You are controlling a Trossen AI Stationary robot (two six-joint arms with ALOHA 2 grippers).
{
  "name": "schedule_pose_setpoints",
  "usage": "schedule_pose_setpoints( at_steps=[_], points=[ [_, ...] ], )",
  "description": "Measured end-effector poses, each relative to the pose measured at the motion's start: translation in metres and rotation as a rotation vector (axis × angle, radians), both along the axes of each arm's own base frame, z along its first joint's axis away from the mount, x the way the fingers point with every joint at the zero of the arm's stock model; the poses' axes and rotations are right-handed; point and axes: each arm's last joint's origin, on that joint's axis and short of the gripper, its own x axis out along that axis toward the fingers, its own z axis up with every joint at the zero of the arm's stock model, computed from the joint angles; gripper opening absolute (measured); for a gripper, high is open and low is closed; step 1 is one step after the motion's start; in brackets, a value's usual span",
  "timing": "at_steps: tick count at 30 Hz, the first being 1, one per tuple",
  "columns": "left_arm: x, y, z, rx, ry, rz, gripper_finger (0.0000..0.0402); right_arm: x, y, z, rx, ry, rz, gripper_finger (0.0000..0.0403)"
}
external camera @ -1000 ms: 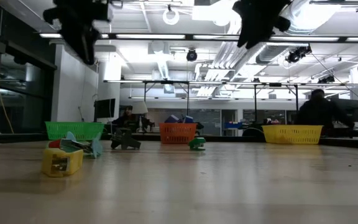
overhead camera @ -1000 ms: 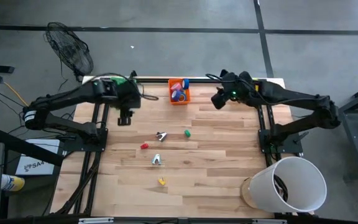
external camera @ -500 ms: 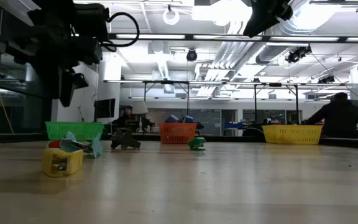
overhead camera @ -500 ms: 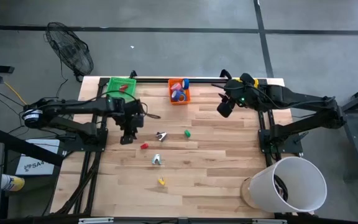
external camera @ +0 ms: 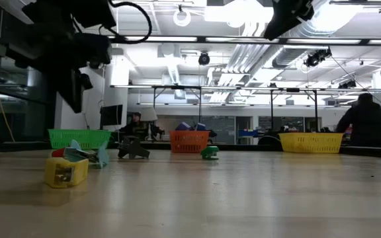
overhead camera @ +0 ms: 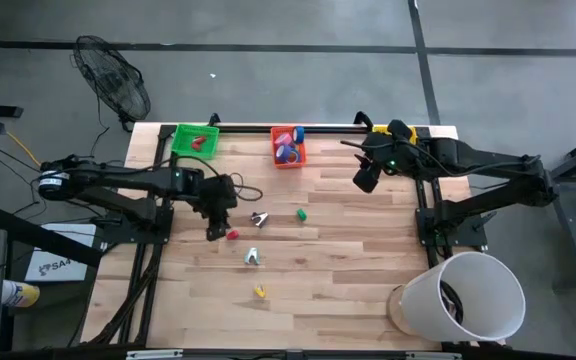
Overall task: Pick and place Stapler, Stapler remover, tape
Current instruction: Put the red stapler into the green bin
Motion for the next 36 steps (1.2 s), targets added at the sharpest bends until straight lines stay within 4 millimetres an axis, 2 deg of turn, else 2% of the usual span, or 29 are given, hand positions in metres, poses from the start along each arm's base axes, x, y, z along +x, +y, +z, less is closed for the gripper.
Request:
schedule_pose_setpoints(
  at_steps=[3, 8, 12, 24, 30, 36],
  points=[
    [0.008, 0.002, 0.004, 0.01, -0.078, 0.111, 0.0172, -0.002, 0.002, 0.001, 0.005, -0.001, 0.003, 0.0174],
    [0.016, 0.005, 0.01, 0.073, -0.186, 0.163, 0.0172, -0.001, 0.006, 0.0, 0.033, -0.009, 0.037, 0.0173],
    [0.017, 0.007, 0.01, 0.107, -0.19, 0.189, 0.0172, 0.0, 0.011, 0.0, 0.07, -0.015, 0.081, 0.0173],
    [0.014, 0.007, 0.008, 0.116, -0.156, 0.214, 0.0172, -0.001, 0.014, -0.001, 0.117, -0.048, 0.036, 0.017],
    [0.008, 0.001, 0.004, 0.079, -0.08, 0.118, 0.0172, -0.001, 0.014, -0.001, 0.129, -0.053, 0.025, 0.0169],
    [0.006, -0.02, 0.003, 0.152, -0.076, -0.143, 0.0172, -0.001, 0.014, -0.001, 0.128, -0.053, 0.026, 0.0169]
  ],
)
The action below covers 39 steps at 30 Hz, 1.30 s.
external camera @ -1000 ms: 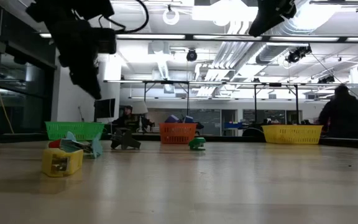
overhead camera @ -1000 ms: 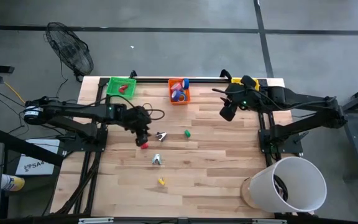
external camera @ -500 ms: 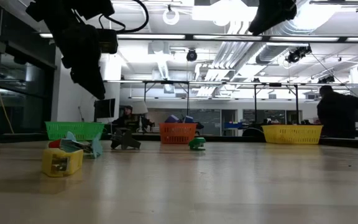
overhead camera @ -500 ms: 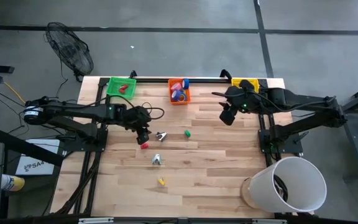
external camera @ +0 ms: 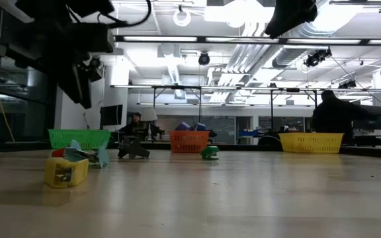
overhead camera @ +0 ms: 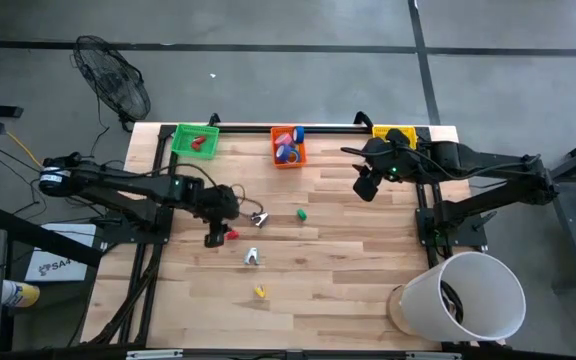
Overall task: Pick and place Stapler, Stapler remover, tape
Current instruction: Put the red stapler into the green bin
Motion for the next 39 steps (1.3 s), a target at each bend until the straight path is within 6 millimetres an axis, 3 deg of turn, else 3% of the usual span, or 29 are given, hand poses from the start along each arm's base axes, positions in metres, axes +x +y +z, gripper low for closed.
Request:
schedule_pose_setpoints(
  at_steps=[8, 16, 22, 28, 39],
  points=[
    [-0.002, -0.023, 0.0, 0.048, -0.005, -0.181, 0.0172, 0.0, 0.0, 0.0, 0.002, 0.0, 0.003, 0.017],
    [-0.004, -0.027, -0.001, 0.02, 0.018, -0.002, 0.0175, 0.001, 0.001, 0.0, 0.031, 0.001, 0.037, 0.017],
    [-0.004, -0.027, -0.003, -0.013, 0.034, 0.058, 0.0228, 0.001, 0.001, 0.0, 0.02, 0.01, 0.053, 0.017],
    [0.004, -0.028, -0.017, 0.001, 0.111, 0.052, 0.027, 0.001, 0.001, 0.0, 0.016, 0.013, 0.058, 0.017],
    [0.019, -0.03, -0.045, 0.018, 0.223, 0.135, 0.0272, 0.001, 0.001, 0.0, 0.007, 0.021, 0.073, 0.0169]
  ],
)
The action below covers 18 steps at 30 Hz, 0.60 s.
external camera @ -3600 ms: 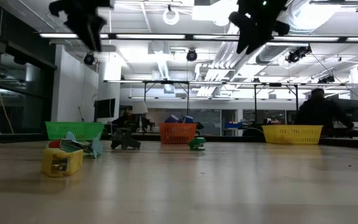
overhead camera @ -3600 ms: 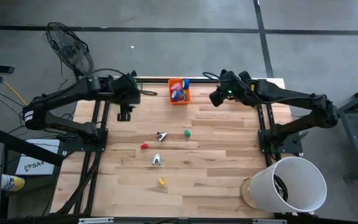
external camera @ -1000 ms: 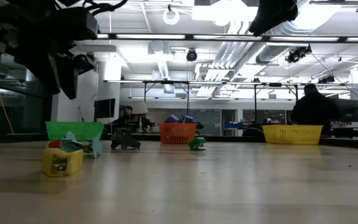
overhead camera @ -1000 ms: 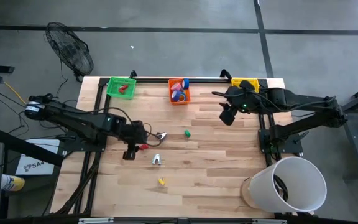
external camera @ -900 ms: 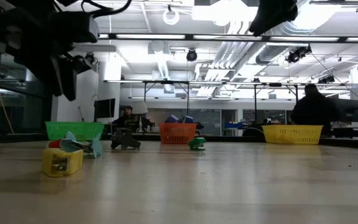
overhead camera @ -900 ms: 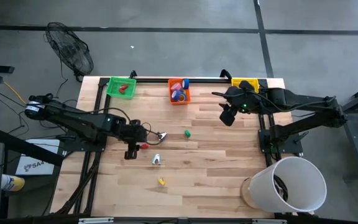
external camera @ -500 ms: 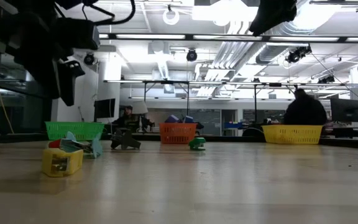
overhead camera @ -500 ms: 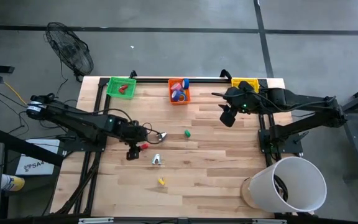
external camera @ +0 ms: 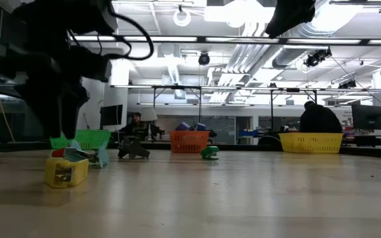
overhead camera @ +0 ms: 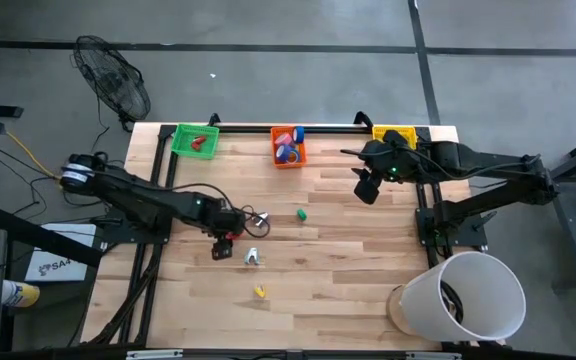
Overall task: Pick and place Stapler, Stapler remover, tape
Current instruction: Put the red stapler into the green bin
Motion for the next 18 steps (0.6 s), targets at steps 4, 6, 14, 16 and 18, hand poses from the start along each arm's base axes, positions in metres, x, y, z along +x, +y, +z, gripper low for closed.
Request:
schedule_pose_setpoints(
  at_steps=[4, 6, 14, 16, 18],
  points=[
    [0.004, -0.001, -0.011, -0.003, 0.045, 0.044, 0.0272, 0.0, 0.0, 0.0, 0.0, 0.0, 0.0, 0.017],
    [0.005, -0.001, -0.015, -0.004, 0.07, 0.066, 0.0272, 0.0, 0.0, 0.0, 0.0, 0.002, 0.001, 0.0169],
    [0.013, -0.002, -0.029, 0.006, 0.081, 0.131, 0.0272, 0.0, 0.0, 0.0, -0.004, 0.01, 0.006, 0.0169],
    [0.014, -0.002, -0.03, 0.006, 0.084, 0.132, 0.0266, 0.0, 0.0, 0.0, -0.004, 0.011, 0.006, 0.0169],
    [0.014, -0.002, -0.03, 0.007, 0.084, 0.133, 0.0252, 0.0, 0.0, 0.0, -0.004, 0.011, 0.006, 0.017]
  ],
)
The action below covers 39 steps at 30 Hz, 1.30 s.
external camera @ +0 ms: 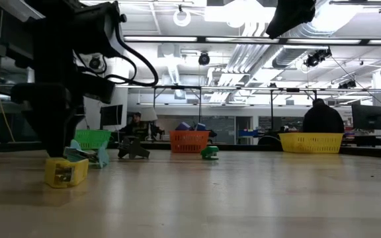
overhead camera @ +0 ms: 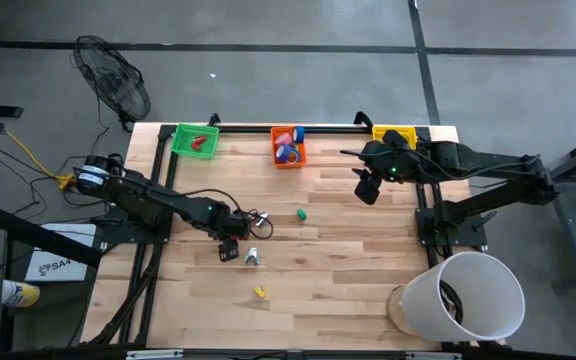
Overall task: Pick and place Stapler, Stapler remover, tape
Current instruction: Put the red stapler into the green bin
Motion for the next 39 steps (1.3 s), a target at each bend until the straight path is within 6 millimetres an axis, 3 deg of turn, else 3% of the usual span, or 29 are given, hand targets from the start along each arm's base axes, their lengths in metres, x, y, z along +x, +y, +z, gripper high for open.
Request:
schedule_pose_setpoints(
  at_steps=[16, 29, 39],
  points=[
    [0.0, 0.0, 0.0, 0.009, 0.004, 0.007, 0.007, -0.001, 0.0, 0.0, -0.006, 0.012, 0.007, 0.0169],
    [-0.008, 0.007, 0.009, 0.02, 0.004, 0.035, 0.0073, -0.002, 0.0, -0.002, -0.004, 0.03, 0.007, 0.017],
    [-0.038, 0.059, 0.054, 0.118, -0.087, 0.211, 0.0072, -0.002, 0.0, -0.001, 0.005, 0.023, -0.004, 0.017]
  ],
)
